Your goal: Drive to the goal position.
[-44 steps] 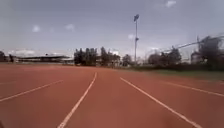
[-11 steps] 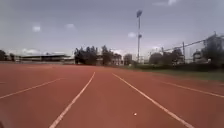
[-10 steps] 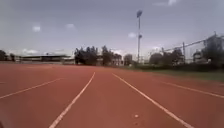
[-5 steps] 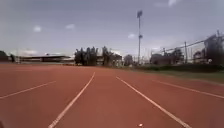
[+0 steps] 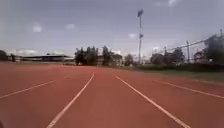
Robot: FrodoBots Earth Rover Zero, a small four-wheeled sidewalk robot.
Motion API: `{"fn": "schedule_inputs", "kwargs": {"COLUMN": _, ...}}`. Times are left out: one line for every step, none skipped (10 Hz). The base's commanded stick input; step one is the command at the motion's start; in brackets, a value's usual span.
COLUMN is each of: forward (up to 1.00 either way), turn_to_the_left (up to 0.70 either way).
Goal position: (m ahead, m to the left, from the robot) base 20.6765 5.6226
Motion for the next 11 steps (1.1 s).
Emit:
{"fn": "schedule_inputs", "kwargs": {"forward": 0.45, "turn_to_the_left": 0.00}}
{"fn": "schedule_inputs", "kwargs": {"forward": 0.45, "turn_to_the_left": 0.00}}
{"fn": "schedule_inputs", "kwargs": {"forward": 0.45, "turn_to_the_left": 0.00}}
{"fn": "schedule_inputs", "kwargs": {"forward": 0.45, "turn_to_the_left": 0.00}}
{"fn": "schedule_inputs", "kwargs": {"forward": 0.45, "turn_to_the_left": 0.00}}
{"fn": "schedule_inputs", "kwargs": {"forward": 0.45, "turn_to_the_left": 0.00}}
{"fn": "schedule_inputs", "kwargs": {"forward": 0.45, "turn_to_the_left": 0.00}}
{"fn": "schedule_inputs", "kwargs": {"forward": 0.45, "turn_to_the_left": 0.00}}
{"fn": "schedule_inputs", "kwargs": {"forward": 0.45, "turn_to_the_left": 0.00}}
{"fn": "schedule_inputs", "kwargs": {"forward": 0.45, "turn_to_the_left": 0.00}}
{"fn": "schedule_inputs", "kwargs": {"forward": 0.45, "turn_to_the_left": 0.00}}
